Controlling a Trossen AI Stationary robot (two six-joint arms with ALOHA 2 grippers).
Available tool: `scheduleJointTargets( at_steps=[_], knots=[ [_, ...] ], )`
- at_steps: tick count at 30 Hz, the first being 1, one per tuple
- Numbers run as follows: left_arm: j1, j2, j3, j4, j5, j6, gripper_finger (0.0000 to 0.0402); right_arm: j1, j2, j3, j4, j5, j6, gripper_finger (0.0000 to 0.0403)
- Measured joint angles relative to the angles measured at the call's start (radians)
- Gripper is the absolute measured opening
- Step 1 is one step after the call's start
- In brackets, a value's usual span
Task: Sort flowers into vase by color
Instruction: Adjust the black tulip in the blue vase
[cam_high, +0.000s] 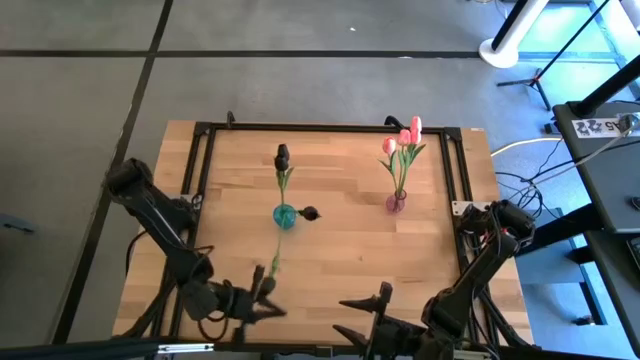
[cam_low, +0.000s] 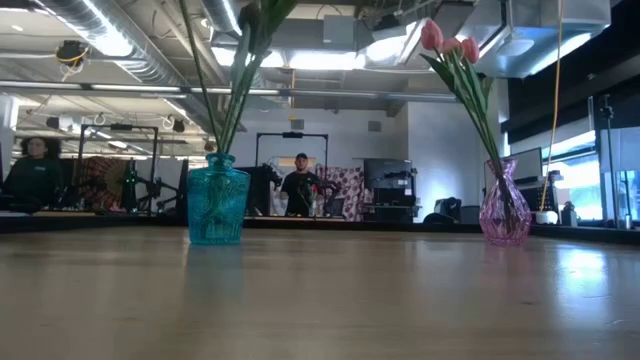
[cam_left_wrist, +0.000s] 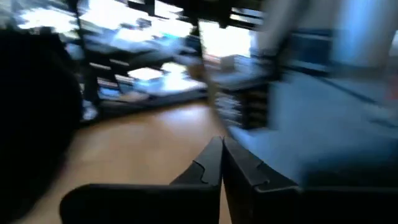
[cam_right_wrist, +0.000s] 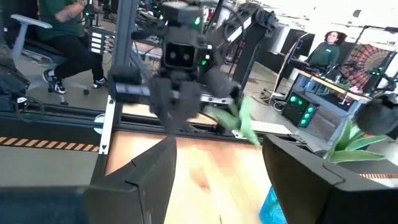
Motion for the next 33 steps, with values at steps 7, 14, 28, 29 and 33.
scheduleJointTargets(
  at_steps=[7, 14, 28, 29, 33],
  knots=[
    [-0.013, -0.158, 0.000, -0.236, 0.172, -0.133, 0.0001, 0.000, 0.000, 0.000, -0.007, 0.002, 0.010, 0.0237],
    [0.084, -0.219, 0.000, -0.336, -0.090, -0.086, 0.0001, 0.000, 0.000, 0.000, -0.020, 0.003, 0.011, 0.0237],
    [0.213, -0.234, 0.000, -0.447, -0.260, -0.094, 0.0000, 0.002, 0.000, 0.000, -0.056, 0.005, 0.024, 0.0237],
    [0.213, -0.249, 0.000, -0.465, -0.280, -0.105, 0.0000, 0.002, 0.000, 0.000, -0.060, 0.006, 0.037, 0.0237],
    [0.206, -0.327, 0.000, -0.571, -0.316, -0.171, 0.0000, -0.016, -0.001, 0.000, -0.087, 0.001, 0.093, 0.0237]
  ],
)
